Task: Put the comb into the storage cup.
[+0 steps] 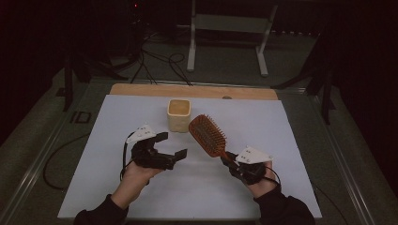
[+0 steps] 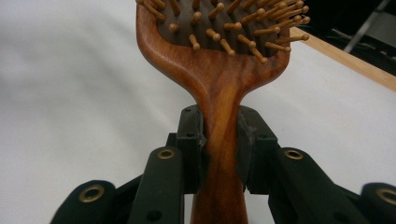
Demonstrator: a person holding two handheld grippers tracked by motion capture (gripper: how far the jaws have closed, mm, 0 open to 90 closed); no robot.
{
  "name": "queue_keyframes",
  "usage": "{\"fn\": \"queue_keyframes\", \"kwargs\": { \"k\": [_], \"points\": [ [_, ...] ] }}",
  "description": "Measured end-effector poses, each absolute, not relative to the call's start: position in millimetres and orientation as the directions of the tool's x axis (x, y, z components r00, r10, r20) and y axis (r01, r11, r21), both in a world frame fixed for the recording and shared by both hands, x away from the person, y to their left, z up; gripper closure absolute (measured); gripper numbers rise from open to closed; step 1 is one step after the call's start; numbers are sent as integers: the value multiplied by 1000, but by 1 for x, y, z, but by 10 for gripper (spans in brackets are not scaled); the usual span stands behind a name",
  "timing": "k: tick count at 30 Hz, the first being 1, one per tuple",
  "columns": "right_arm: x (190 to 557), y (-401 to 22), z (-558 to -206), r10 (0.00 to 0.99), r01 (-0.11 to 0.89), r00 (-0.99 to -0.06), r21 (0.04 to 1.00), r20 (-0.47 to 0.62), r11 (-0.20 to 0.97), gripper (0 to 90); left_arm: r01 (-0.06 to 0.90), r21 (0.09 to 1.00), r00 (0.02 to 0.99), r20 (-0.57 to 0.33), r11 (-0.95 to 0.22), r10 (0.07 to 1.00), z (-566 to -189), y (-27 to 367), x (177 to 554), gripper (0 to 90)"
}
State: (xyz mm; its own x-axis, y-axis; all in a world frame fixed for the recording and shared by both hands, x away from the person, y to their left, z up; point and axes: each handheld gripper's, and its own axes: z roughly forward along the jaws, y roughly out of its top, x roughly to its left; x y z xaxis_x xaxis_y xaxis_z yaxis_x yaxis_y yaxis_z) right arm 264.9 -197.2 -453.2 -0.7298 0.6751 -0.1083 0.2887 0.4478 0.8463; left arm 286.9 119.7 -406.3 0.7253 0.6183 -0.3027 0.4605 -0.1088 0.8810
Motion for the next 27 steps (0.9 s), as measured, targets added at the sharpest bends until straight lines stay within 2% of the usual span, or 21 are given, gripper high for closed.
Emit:
{"fn": "queue_keyframes", "kwargs": {
  "k": [4, 15, 27],
  "points": [
    [261, -200, -451, 678, 245, -721, 862, -144, 444, 729, 462, 883, 728, -323, -84, 605, -404, 109, 292, 2],
    [259, -199, -446, 679, 230, -723, 881, -129, 413, 729, 470, 882, 727, -366, -32, 580, -396, 95, 304, 2],
    [259, -197, -446, 680, 233, -720, 875, -139, 425, 729, 549, 834, 671, -485, 65, 561, -398, 76, 324, 3]
  ]
}}
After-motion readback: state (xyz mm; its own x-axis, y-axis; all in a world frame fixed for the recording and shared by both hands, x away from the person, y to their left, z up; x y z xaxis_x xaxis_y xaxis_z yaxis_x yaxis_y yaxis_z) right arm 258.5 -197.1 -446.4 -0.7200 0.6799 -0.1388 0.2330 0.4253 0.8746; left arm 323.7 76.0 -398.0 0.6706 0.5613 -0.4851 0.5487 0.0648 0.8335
